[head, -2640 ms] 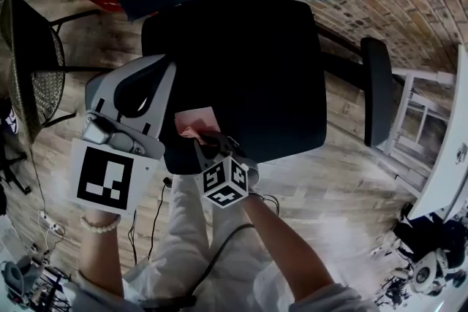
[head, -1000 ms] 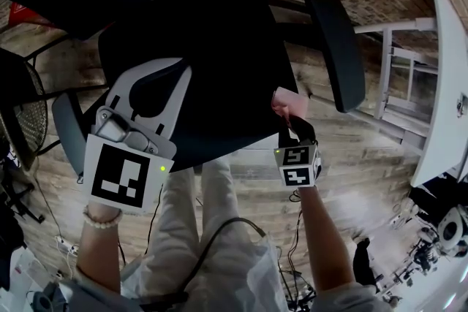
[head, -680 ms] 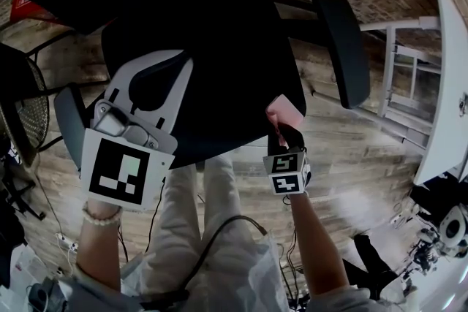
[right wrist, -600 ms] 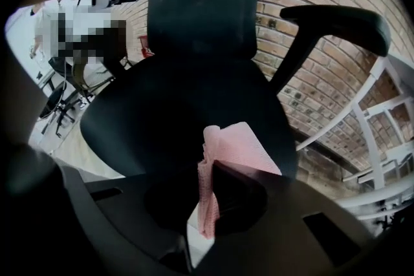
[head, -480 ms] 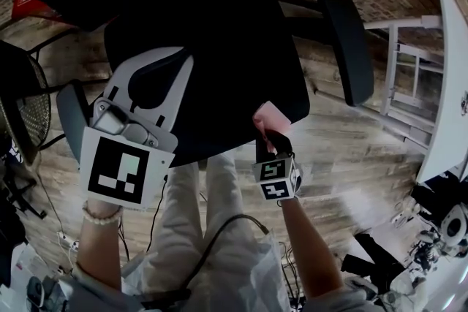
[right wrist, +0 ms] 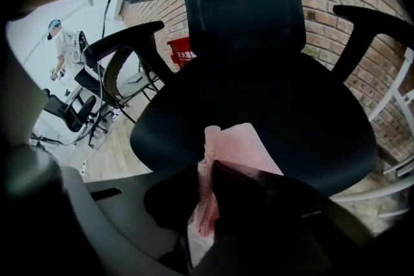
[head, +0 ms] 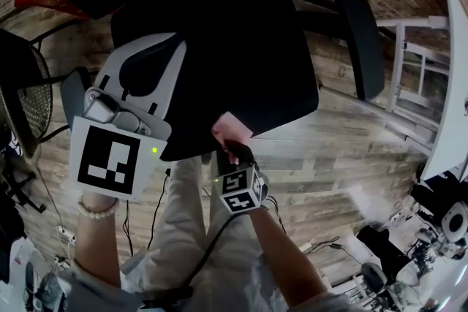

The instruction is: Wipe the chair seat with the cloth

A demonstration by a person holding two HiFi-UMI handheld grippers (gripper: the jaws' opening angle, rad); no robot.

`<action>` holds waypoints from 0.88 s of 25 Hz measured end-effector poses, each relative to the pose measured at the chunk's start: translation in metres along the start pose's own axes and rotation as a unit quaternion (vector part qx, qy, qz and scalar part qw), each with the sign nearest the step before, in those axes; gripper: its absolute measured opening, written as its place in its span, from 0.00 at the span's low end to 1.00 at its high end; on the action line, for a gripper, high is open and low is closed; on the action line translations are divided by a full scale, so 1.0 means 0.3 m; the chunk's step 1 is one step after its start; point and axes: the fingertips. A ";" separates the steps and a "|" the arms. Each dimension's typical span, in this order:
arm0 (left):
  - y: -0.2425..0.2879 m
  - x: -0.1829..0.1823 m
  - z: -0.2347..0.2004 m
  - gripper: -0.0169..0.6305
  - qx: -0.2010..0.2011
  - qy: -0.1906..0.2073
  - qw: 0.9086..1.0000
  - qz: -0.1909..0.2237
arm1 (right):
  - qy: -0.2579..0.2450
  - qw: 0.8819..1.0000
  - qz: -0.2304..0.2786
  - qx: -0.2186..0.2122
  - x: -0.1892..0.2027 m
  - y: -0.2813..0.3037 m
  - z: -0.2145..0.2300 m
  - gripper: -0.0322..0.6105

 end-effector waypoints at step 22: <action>-0.074 0.086 -0.078 0.05 -0.019 -0.014 1.000 -0.003 | -0.142 0.977 -0.012 -0.159 -0.051 0.104 -0.585 0.14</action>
Point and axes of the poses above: the fingertips, and each gripper's own axes: y forward along the fingers, z to its right, x out of its underside, and after that the axes turned 4 degrees about y, right-handed
